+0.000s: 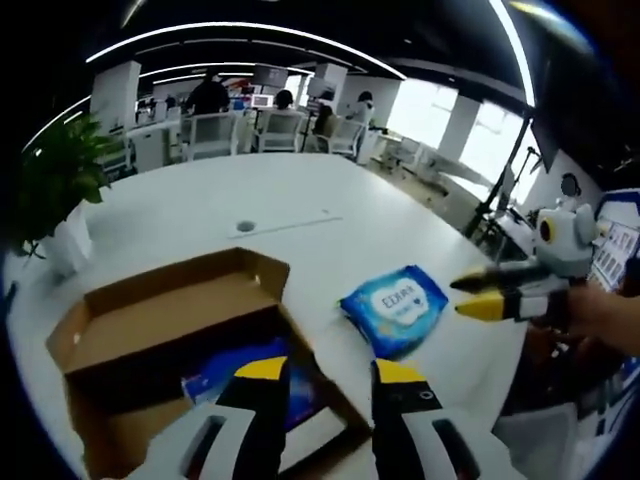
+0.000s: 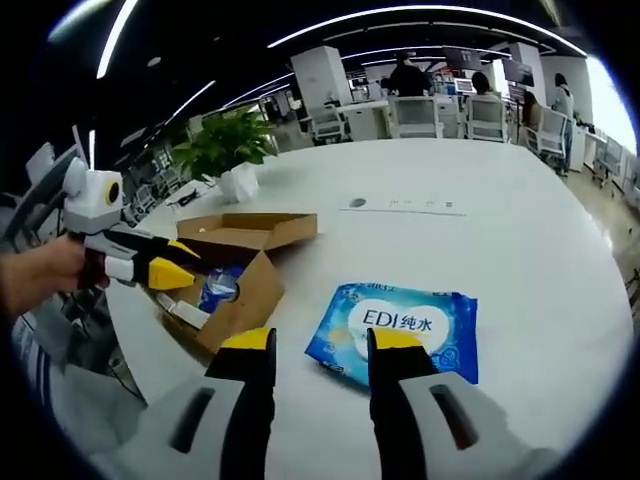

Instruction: Operate the shoe box by opening the lid, removing the specified soft item, and placing it in the target area until the item is outside and the box remains undamaged.

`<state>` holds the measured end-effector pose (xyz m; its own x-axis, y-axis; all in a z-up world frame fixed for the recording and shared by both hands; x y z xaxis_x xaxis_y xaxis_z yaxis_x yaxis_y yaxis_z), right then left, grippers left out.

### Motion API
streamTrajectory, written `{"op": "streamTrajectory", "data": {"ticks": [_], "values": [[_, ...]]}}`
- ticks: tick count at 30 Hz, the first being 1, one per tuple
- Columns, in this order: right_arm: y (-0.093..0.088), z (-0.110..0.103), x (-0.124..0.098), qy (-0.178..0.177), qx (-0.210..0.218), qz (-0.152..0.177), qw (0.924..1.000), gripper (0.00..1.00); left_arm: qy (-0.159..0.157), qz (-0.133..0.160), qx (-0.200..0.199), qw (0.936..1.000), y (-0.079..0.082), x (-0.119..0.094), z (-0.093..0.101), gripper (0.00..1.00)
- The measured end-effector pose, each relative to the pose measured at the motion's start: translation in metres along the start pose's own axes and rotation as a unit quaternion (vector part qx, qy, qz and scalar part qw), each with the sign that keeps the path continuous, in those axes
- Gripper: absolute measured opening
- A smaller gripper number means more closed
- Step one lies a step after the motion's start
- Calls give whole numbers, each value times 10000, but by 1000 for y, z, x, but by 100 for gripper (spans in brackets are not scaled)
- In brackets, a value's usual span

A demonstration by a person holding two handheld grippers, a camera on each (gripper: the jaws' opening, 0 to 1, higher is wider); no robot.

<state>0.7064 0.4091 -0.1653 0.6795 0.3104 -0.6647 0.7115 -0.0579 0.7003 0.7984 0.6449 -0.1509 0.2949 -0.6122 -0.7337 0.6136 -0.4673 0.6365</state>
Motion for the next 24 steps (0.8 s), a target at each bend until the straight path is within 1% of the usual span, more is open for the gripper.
{"op": "streamTrajectory", "data": {"ticks": [2,4,6,9,11,15,17,24], "values": [[4,-5,6,47,-25,-3,10000,34,20,4,7,10000,-3,-6,-8,32],[3,-18,8,104,-61,-27,9999,33,43,4,20,10000,-5,-11,-15,32],[4,-27,13,210,-65,-59,9997,31,68,3,23,10000,-8,-16,-24,33],[10,-35,23,272,-142,-107,9995,30,90,-7,45,9999,-13,-23,-36,33],[9,-46,26,346,-162,-128,9992,28,101,-26,85,9999,-17,-27,-47,33],[13,-64,39,528,-288,-198,9980,25,29,-38,103,9999,-21,-30,-62,33],[12,-76,43,589,-343,-235,9974,25,-12,-39,155,9999,-23,-30,-69,33],[16,-100,60,659,-430,-299,9965,25,-244,-105,360,9990,-27,-23,-90,33]]}}
Point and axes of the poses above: the point that each gripper's makers call its tool centre point, and the gripper's own axes: x roughly forward along the fingers, z roughly to its right, y roughly out of its top, the point moved 9 cm from there along -x, roughly backward along the fingers, and after that the axes turned 8 degrees about -z, right-handed, at the moved point
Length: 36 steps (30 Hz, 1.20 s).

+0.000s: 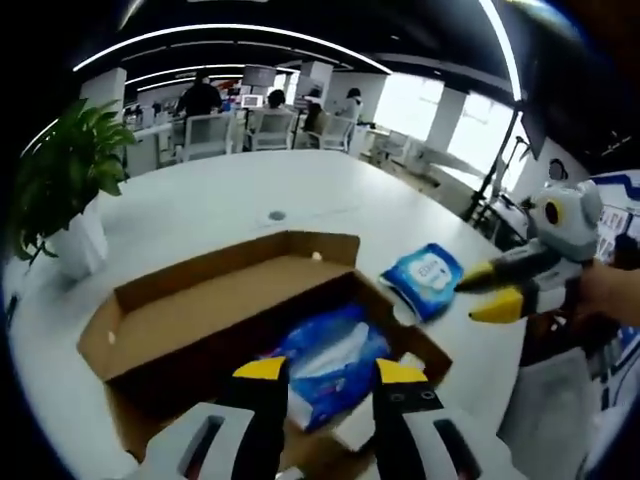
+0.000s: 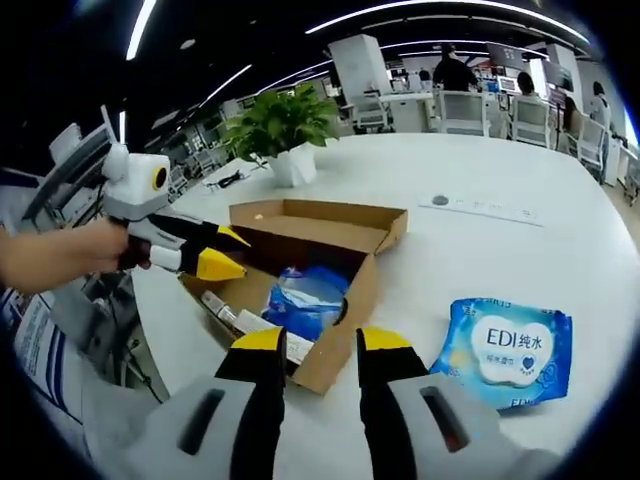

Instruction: Operate the shoe box by opening the lid, removing the specified soft item, and placing it in the target area until the item is outside and the box remains undamaged.

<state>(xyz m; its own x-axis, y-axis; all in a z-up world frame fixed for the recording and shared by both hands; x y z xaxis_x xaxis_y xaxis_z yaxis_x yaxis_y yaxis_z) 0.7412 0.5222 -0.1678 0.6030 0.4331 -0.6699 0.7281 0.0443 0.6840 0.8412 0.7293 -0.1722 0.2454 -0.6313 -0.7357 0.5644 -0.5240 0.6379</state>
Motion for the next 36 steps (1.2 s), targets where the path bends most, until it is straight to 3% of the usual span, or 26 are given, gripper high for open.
{"op": "streamTrajectory", "data": {"ticks": [6,9,13,20,30,36], "values": [[8,-11,15,32,-63,-52,10000,26,-88,2,417,9991,5,12,-14,31],[9,-20,20,91,-189,-108,9997,26,-282,-81,854,9959,9,23,-17,30],[10,-31,27,221,-338,-181,9990,25,-664,-163,1012,9925,12,41,-16,29],[14,-34,34,250,-340,-198,9989,24,-704,-278,1239,9894,17,63,-21,27],[14,-36,36,177,-399,-258,9987,24,-584,-420,1918,9788,19,88,-22,25],[13,-40,43,207,-844,-390,9955,24,-555,-475,2127,9744,17,92,-21,20]]}}
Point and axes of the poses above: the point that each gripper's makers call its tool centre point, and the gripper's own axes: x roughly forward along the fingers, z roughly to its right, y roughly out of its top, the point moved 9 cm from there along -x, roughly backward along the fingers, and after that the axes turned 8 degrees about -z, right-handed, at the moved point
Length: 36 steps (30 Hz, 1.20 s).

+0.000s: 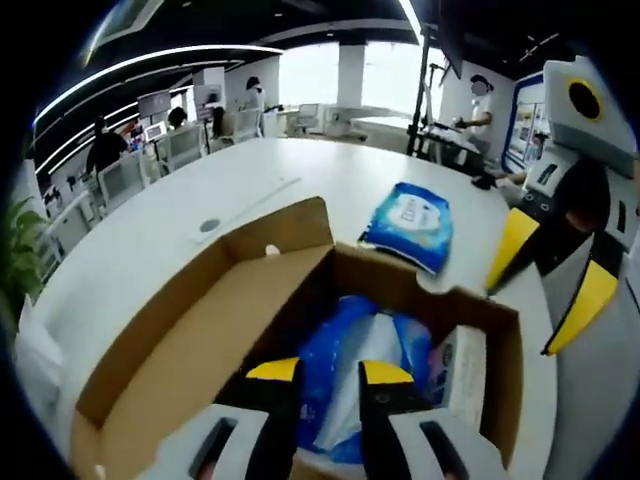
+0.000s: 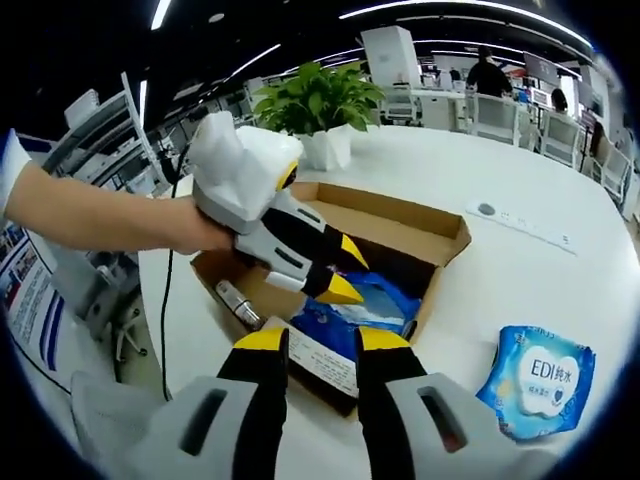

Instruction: Operate the shoe box by opening the lid, removing the specified soft item, and placing it in the target area until the item is outside and the box remains undamaged.

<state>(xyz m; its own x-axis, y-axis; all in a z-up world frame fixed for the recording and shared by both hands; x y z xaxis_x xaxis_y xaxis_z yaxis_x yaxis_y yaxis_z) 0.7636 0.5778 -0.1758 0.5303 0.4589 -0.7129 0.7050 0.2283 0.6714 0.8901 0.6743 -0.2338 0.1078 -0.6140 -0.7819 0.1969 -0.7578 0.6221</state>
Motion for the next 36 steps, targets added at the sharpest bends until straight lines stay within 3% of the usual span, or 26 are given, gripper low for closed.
{"op": "streamTrajectory", "data": {"ticks": [7,12,16,23,28,36], "values": [[1,3,9,106,-125,-54,9999,23,93,-13,19,10000,-2,0,-1,17],[3,8,13,94,-174,-113,9997,23,219,-77,366,9991,-3,1,3,18],[2,10,14,74,-226,-139,9996,22,633,-46,885,9941,-2,3,-2,19],[0,16,22,87,-445,-228,9987,22,601,20,911,9940,-1,5,-1,10],[4,18,27,317,-613,-264,9973,24,579,17,843,9948,-1,6,-4,3],[8,23,38,484,-1561,-622,9846,22,545,13,859,9948,-2,6,-2,0]]}}
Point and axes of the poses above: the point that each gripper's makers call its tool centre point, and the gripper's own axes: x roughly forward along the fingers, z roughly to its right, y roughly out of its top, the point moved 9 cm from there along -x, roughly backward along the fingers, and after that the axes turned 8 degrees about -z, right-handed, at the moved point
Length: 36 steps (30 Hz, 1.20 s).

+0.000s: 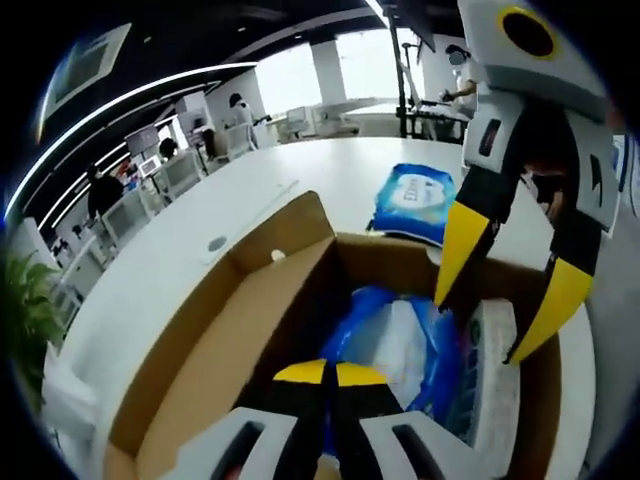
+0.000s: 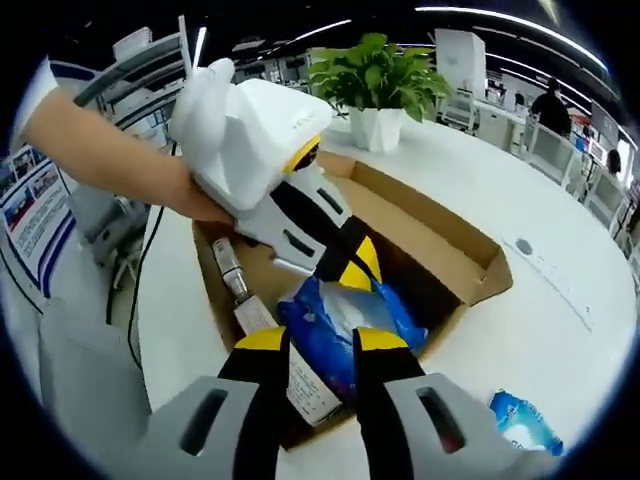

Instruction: Operate the shoe box by opening the lid, removing the specified soft item, and placing it in the target area until the item is outside and the box remains undamaged.

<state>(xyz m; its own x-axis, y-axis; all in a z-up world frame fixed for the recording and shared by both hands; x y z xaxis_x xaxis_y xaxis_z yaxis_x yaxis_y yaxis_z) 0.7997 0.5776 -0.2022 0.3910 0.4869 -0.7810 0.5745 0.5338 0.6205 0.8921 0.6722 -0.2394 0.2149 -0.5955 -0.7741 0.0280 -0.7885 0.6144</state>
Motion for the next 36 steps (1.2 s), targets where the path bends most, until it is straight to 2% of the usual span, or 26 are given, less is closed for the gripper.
{"op": "streamTrajectory", "data": {"ticks": [3,5,7,9,19,23,24,25,29,36], "values": [[5,1,5,40,-511,-72,9987,22,-36,7,-36,10000,-1,0,-1,0],[7,3,8,86,-907,-157,9957,17,-38,18,-19,10000,-1,0,-1,0],[7,3,13,195,-1157,-277,9927,12,-49,18,-16,10000,-1,0,-1,0],[7,2,19,193,-1322,-393,9903,12,-60,25,-21,10000,-1,0,-1,0],[5,8,38,291,-1577,-750,9842,12,-90,71,-43,9999,0,-2,-1,0],[4,8,40,223,-1949,-925,9762,8,-98,76,-37,9999,1,-2,-1,0],[2,11,41,116,-2184,-960,9711,5,-101,81,-36,9999,1,-2,-1,0],[2,12,42,113,-2315,-966,9680,3,-102,83,-41,9999,1,-2,-1,0],[2,9,43,149,-2453,-936,9648,0,-103,82,-70,9999,0,-3,-3,0],[11,10,36,-4,-2591,-777,9627,0,-77,123,-130,9998,5,-12,-1,0]]}}
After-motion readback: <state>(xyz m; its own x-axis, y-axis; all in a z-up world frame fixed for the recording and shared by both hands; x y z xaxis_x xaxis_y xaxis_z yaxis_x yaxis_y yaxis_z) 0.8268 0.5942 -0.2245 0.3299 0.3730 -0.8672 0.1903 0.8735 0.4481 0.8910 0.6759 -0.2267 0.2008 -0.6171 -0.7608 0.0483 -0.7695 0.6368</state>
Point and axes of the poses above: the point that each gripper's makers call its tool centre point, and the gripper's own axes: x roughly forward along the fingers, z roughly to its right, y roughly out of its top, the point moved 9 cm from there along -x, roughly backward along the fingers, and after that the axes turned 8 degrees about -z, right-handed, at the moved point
